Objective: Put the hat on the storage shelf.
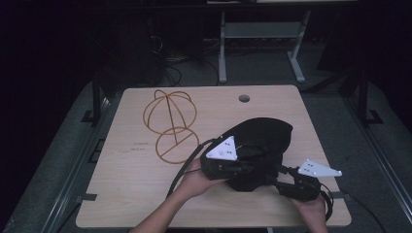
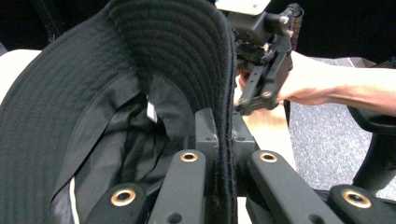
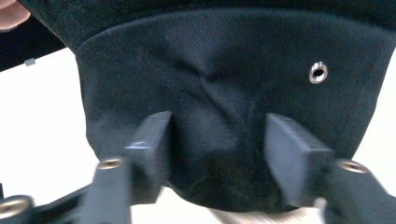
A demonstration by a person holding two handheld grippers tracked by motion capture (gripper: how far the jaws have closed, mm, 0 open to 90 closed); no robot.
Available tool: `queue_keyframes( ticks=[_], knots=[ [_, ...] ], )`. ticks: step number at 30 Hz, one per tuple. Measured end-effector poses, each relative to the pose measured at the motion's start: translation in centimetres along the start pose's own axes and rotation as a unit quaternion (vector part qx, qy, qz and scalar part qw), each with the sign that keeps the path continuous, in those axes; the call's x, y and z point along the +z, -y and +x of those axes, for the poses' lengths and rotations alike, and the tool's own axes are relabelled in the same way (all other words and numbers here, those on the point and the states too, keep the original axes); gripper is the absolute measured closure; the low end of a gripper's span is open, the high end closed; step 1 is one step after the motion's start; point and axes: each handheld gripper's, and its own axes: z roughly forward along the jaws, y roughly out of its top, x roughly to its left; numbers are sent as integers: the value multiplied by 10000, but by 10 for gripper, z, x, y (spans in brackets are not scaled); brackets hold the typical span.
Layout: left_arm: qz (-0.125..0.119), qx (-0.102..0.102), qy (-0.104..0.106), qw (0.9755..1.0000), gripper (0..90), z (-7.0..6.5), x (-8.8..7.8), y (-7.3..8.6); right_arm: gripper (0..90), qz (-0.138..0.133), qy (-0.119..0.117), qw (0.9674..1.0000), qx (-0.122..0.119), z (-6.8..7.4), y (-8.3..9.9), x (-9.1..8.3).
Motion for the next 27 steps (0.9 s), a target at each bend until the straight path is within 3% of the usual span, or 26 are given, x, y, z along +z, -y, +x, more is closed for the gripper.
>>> queue_keyframes(
  ticks=[4, 7, 12, 22, 27],
  knots=[
    [-16, 0, 21, 10000, 866, 0, 0, 0, 728, -11, 50, 10000, -49, 1, 2, 2],
    [-22, -12, -3, 10000, 866, 1, -2, 0, 854, -24, 84, 9999, -115, 0, 3, 2],
    [-7, 6, -11, 10000, 866, 0, -4, 1, 888, -106, 21, 9999, -79, 0, 5, 1],
    [88, 0, -106, 9999, 817, -1, -7, 3, 899, -321, 153, 9994, -44, 1, 5, -12],
    [208, -82, -280, 9994, 633, -1, -13, 4, 900, -565, 225, 9981, -23, 3, 0, -26]
  ],
)
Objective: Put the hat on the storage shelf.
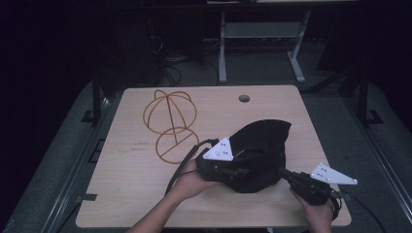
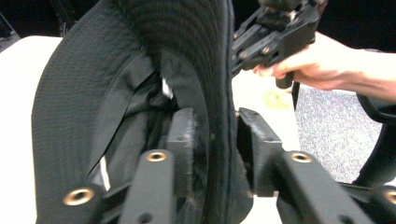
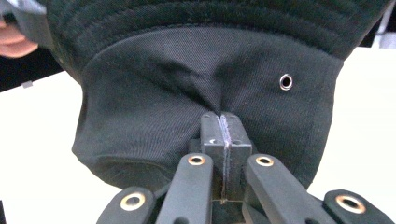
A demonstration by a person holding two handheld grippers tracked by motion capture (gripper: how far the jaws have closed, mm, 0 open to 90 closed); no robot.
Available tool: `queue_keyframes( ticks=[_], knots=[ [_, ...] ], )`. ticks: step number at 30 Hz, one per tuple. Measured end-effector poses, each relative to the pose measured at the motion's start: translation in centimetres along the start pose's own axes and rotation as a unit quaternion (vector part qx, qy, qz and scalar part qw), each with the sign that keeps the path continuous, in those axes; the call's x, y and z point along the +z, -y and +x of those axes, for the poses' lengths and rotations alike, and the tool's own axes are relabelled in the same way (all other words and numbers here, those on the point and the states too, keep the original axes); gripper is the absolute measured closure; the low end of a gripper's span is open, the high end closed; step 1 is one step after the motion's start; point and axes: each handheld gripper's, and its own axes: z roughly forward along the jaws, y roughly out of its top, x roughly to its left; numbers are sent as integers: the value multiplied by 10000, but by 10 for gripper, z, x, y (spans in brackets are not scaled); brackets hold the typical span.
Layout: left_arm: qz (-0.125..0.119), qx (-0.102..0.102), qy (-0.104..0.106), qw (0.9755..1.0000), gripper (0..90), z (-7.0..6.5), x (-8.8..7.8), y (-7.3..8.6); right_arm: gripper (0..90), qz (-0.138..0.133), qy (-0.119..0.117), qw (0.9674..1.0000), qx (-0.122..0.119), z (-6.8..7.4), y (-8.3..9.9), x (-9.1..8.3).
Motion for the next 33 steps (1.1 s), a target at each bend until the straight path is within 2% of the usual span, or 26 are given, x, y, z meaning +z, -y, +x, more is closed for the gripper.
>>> queue_keyframes(
  ticks=[2, 5, 10, 11, 12, 17, 22, 33],
  knots=[
    [5, 10, -95, 10000, 546, -1, -4, 1, 900, -76, 11, 10000, -37, 1, -4, -5],
    [-17, 14, -196, 9998, 476, -2, -10, 2, 900, -151, 47, 9998, -141, 2, -12, -12],
    [-33, -20, -287, 9996, 408, -4, -20, 8, 900, -261, 45, 9993, -246, 5, -25, -19],
    [-62, -60, -312, 9995, 408, -5, -25, 11, 900, -274, 41, 9993, -252, 5, -27, -20],
    [-94, -86, -341, 9993, 372, -6, -31, 14, 900, -316, 52, 9990, -306, 7, -35, -23],
    [-138, -121, -355, 9992, 337, -11, -46, 23, 900, -398, 14, 9989, -264, 5, -48, -27],
    [-154, -141, -361, 9991, 324, -12, -54, 31, 900, -410, -4, 9988, -272, 6, -59, -28],
    [-141, -405, -539, 9976, 307, -7, -70, 62, 900, -362, -143, 9990, -198, 4, -92, -22]
  ],
)
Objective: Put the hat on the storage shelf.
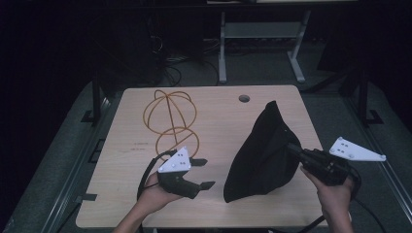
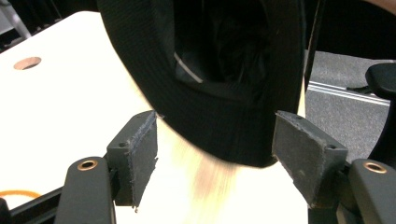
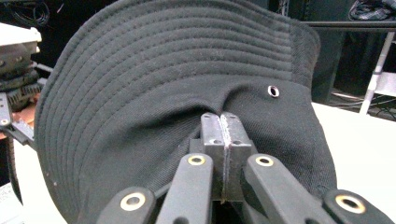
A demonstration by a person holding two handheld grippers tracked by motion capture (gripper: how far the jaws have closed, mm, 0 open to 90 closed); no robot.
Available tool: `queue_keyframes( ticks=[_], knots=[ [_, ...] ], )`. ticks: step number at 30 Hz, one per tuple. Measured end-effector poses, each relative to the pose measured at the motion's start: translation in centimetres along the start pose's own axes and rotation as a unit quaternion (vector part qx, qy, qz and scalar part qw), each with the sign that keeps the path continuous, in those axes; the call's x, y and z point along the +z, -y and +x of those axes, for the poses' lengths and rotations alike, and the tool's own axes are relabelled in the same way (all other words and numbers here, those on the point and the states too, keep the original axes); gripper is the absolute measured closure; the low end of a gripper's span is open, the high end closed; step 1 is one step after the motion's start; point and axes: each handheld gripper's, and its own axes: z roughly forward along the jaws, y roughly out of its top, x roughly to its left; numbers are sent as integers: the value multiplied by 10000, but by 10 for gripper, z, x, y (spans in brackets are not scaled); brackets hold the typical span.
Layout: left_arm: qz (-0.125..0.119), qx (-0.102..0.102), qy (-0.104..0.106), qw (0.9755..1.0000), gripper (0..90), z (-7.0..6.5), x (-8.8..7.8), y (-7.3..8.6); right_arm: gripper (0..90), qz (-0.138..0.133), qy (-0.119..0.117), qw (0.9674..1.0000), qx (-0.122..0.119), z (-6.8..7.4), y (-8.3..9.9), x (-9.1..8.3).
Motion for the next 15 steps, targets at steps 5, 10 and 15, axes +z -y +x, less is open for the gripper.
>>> queue_keyframes(
  ticks=[5, 10, 15],
  knots=[
    [0, -45, -106, 9999, 303, 2, -5, 10, 900, 2, -38, 10000, -15, 0, -12, 6],
    [39, -113, -153, 9998, 295, 4, -8, 20, 900, -1, -91, 9999, 84, -2, -22, 10],
    [58, -213, -210, 9995, 290, 7, -12, 32, 900, -44, -91, 9999, 128, -3, -30, 13]
  ],
)
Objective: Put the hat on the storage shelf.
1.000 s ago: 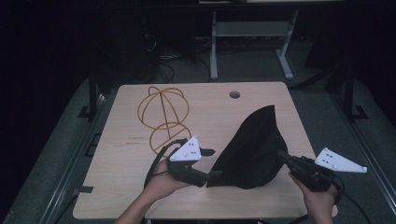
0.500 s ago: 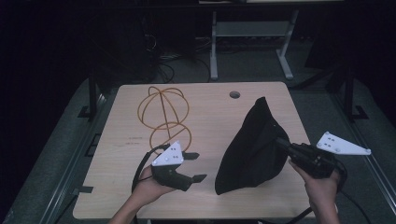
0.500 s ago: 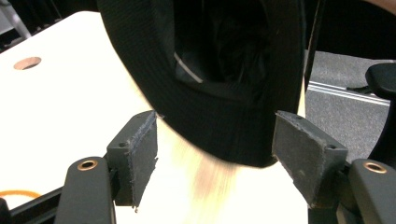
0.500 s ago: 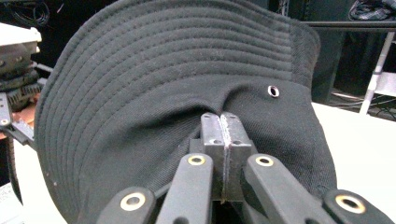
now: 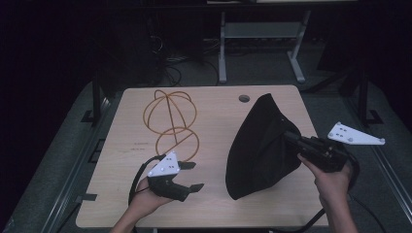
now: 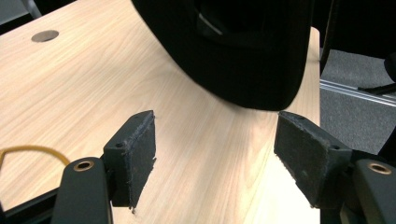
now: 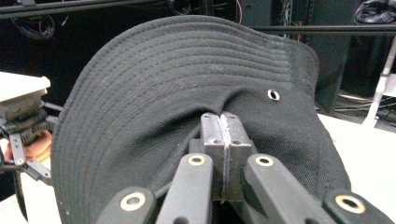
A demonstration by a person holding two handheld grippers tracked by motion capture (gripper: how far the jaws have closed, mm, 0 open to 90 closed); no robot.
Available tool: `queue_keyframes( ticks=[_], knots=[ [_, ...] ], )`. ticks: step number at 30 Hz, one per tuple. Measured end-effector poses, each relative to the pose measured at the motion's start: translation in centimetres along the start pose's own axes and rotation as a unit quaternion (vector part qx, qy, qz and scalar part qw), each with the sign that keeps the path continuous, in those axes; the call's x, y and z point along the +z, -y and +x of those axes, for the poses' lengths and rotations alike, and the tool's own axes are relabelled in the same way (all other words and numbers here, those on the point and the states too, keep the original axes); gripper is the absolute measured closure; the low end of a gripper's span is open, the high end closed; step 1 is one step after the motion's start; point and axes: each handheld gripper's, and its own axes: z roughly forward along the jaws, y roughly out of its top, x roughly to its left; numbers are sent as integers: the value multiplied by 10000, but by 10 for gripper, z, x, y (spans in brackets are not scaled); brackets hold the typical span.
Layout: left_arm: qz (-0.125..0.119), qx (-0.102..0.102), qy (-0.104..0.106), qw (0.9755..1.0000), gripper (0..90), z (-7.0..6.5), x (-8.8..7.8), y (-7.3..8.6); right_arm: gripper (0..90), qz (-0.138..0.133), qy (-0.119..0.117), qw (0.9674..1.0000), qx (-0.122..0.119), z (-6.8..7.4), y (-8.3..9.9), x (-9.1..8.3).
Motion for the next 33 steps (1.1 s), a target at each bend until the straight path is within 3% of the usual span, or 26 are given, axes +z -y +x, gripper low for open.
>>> queue_keyframes(
  ticks=[5, 16, 33],
  knots=[
    [83, 34, -99, 9999, 278, 2, -1, 10, 900, -35, -61, 9999, 86, 0, -11, 5],
    [63, -173, -109, 9998, 246, 7, 0, 25, 900, -25, -157, 9999, 12, 2, -41, 23],
    [287, -9, -114, 9995, 208, 4, 6, 35, 900, -140, -367, 9992, 29, 7, -85, 52]
  ],
)
